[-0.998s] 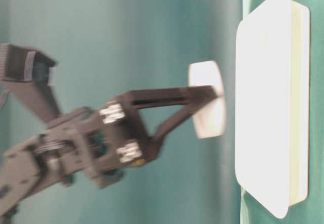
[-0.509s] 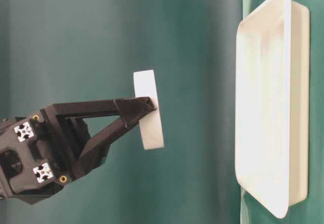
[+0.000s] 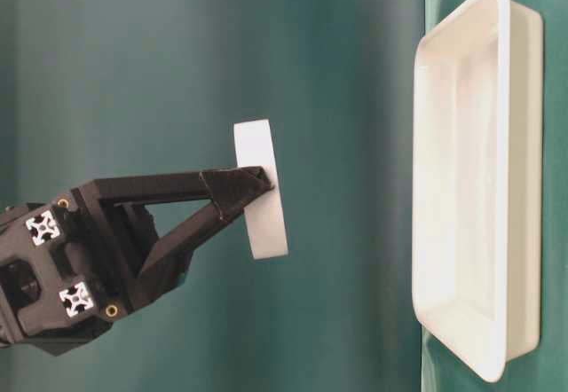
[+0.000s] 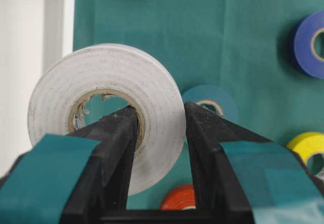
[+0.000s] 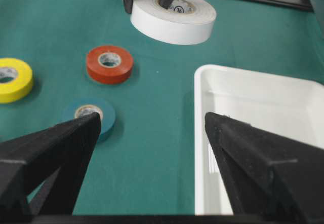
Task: Pick up the tape from a random location and place it into the white case.
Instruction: 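Lift the white tape roll and carry it over the white tray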
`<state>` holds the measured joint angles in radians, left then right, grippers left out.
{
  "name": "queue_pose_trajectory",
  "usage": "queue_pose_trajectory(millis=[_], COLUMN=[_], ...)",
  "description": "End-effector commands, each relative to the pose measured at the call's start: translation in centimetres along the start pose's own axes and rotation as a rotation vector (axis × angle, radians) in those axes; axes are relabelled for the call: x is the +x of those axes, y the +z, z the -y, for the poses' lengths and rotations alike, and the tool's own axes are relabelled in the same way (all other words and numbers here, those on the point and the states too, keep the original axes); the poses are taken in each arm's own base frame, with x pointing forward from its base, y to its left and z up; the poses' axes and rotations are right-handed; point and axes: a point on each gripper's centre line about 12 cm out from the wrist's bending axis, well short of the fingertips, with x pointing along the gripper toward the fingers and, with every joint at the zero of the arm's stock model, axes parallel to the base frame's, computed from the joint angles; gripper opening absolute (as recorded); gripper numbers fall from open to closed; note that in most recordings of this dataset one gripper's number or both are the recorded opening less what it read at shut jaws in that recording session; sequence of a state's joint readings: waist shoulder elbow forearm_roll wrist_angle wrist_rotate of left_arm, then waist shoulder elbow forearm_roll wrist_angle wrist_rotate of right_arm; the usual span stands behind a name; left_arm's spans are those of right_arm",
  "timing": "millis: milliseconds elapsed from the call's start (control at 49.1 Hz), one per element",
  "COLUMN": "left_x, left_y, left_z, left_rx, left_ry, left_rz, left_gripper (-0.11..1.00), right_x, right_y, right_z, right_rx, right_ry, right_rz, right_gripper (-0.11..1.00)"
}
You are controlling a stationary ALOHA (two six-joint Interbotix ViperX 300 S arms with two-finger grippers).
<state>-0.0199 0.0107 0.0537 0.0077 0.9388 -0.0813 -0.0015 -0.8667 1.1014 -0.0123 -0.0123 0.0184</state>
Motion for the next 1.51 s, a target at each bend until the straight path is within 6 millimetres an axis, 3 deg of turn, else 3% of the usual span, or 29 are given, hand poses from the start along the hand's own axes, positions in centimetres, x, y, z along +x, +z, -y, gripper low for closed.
queue_pose_trajectory(millis=[0,713,937,1222,1487], left_x=[-2.1,-1.9,-0.3,2.6,3.7], left_y=[0.9,0.7,0.7,0.6,0.4], left_z=[0.2,-0.4,-3.2,-8.7,-13.1], left_rx=[0.005,-0.005,-0.045,-0.101,-0.145], left_ry=[-0.005,0.003,0.041,0.11,0.161], left_rz=[0.061,0.056,0.07,0.054,0.05], left_gripper=[0.25,0.25,0.25,0.25,0.25], right_x=[0.1,0.3,0.3,0.3,0.3], right_y=[1.2,1.0,1.0,1.0,1.1], right_z=[-0.1,-0.1,-0.1,-0.1,-0.1], right_rx=[0.002,0.001,0.001,-0.001,0.001], right_ry=[0.003,0.003,0.003,0.003,0.003], right_rz=[0.029,0.02,0.018,0.02,0.021], right_gripper=[0.93,0.93,0.93,0.93,0.93])
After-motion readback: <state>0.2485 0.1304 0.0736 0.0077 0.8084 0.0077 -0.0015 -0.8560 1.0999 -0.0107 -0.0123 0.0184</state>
